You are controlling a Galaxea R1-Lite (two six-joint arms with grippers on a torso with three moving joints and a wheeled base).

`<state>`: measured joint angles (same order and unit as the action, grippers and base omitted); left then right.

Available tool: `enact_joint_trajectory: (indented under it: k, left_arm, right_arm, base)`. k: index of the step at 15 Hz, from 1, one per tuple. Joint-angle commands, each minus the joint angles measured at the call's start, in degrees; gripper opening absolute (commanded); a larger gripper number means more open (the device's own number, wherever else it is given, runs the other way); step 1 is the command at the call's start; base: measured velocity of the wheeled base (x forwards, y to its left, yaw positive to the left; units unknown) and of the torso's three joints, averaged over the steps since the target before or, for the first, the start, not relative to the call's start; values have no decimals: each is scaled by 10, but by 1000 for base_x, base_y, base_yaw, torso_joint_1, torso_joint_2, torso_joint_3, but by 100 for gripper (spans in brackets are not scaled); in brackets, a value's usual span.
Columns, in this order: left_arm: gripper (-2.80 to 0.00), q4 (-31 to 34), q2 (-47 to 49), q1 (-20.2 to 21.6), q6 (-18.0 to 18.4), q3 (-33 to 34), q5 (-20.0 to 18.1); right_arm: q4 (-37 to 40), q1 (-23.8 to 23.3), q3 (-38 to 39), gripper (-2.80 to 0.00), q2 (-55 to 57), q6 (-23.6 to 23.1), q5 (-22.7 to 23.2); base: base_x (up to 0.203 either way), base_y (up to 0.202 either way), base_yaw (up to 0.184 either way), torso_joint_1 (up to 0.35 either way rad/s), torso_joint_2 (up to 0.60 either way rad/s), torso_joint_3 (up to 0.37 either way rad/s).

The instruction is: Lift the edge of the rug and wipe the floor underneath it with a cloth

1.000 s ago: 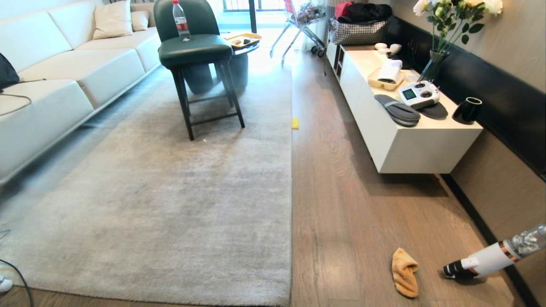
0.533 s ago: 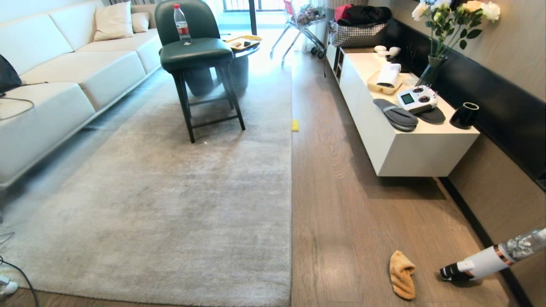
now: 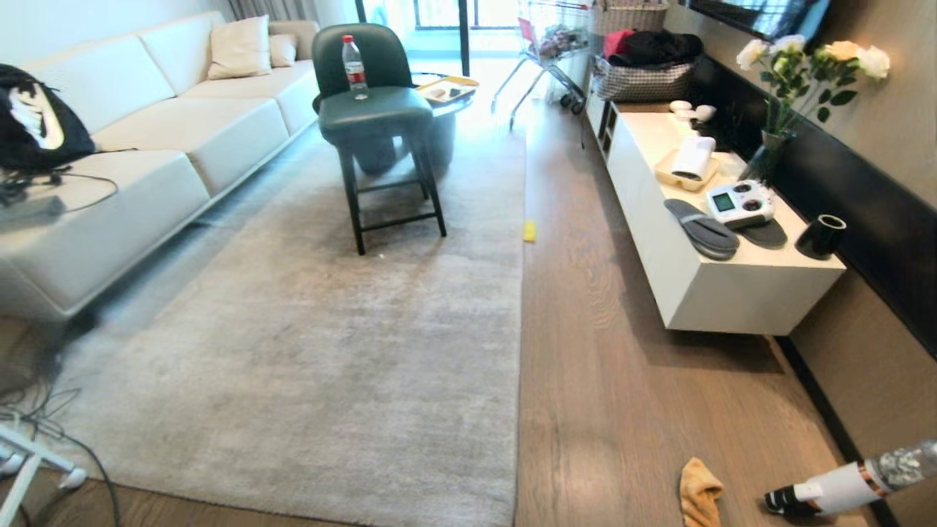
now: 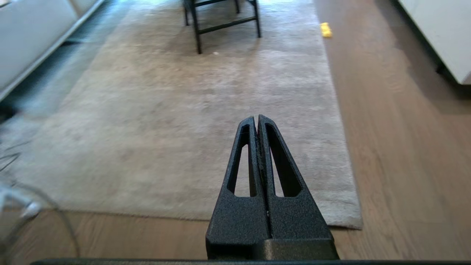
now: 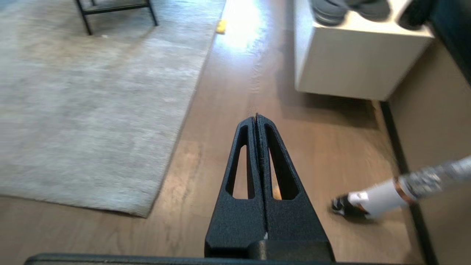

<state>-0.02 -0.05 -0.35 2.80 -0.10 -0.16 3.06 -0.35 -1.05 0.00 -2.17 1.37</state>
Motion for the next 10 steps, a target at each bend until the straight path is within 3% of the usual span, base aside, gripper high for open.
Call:
enact_joint_trajectory:
  k: [1,10]
  left_arm:
    - [-280,0,0,0,0,0,0]
    - [-280,0,0,0,0,0,0]
  right_arm:
    - [1,0,-1,-280,1,2,0]
    - [0,0,0,-280,0,7,-3]
  base:
    - [0,-7,177,95,-456,-383]
    - [1,-10,175,131,-486,-360]
